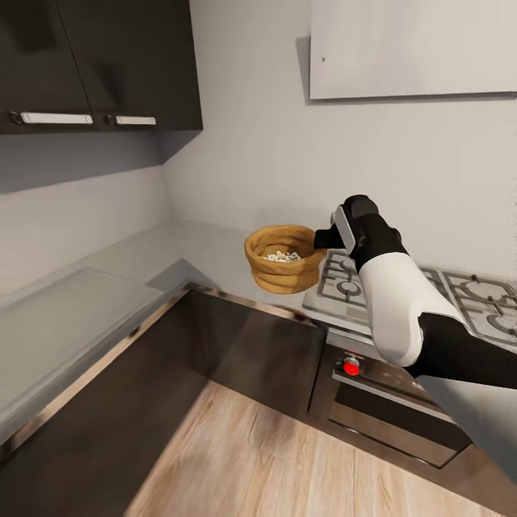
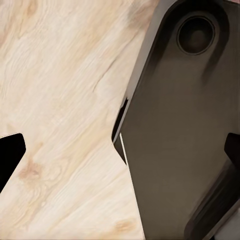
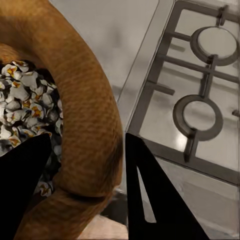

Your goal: In the kitchen, take the popcorn bag from the countertop, put it into the microwave, and heat it until the popcorn is cooked so the cooked popcorn ends up inside the bag.

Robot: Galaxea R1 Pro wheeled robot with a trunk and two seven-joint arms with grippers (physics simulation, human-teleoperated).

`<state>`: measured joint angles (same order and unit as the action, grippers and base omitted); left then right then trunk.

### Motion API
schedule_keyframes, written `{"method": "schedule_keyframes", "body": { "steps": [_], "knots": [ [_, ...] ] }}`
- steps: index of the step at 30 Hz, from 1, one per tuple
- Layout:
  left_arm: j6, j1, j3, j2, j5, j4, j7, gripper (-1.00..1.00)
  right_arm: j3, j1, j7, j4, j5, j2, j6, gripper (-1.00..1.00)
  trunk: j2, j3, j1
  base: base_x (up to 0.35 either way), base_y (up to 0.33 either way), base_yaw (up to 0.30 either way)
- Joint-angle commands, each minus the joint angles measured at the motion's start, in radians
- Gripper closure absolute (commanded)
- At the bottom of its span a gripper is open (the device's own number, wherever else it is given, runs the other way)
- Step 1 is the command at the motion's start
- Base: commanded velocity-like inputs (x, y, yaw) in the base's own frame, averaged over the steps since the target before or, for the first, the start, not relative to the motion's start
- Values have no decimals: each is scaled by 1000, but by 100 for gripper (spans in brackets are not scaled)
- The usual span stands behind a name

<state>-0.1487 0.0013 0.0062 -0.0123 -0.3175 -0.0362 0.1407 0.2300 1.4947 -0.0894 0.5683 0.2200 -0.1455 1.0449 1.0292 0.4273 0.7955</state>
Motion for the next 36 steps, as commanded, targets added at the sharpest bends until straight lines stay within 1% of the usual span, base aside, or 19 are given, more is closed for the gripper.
{"method": "schedule_keyframes", "body": {
  "steps": [1, 17, 23, 24, 28, 31, 36],
  "knots": [
    [-2, 0, 0, 0, -3, -1, 1, -100, 6, 1, -4, 1, 1, -2, 2, 100, 1, 1, -1, -347, 0, 0],
    [-5, 0, 0, 0, -3, -1, 2, -100, 12, 1, -3, 0, 0, -2, 2, 100, 1, 1, -1, -347, 0, 0],
    [-5, 0, 0, 0, -3, -1, 2, -100, 13, -5, -4, -18, -1, -2, 2, 100, 1, 1, -1, -347, 0, 0],
    [-5, 0, 0, 0, -3, -1, 2, -100, 13, -8, -4, -30, -3, -1, 2, 100, 1, 1, -1, -347, 0, 0],
    [-5, 0, 0, 0, -3, -1, 2, -100, 14, -11, -3, -109, -4, 17, 2, 100, 1, 1, -1, -347, 0, 0],
    [-5, 0, 0, 0, -3, -1, 2, -100, 14, -11, -3, -203, -4, 23, 2, 100, 1, 1, -1, -347, 0, 0],
    [-5, 0, 1, -2, -4, -1, 1, -100, 14, -11, -2, -226, -1, 24, 2, 100, 1, 1, -1, -340, 0, 0]
  ]
}}
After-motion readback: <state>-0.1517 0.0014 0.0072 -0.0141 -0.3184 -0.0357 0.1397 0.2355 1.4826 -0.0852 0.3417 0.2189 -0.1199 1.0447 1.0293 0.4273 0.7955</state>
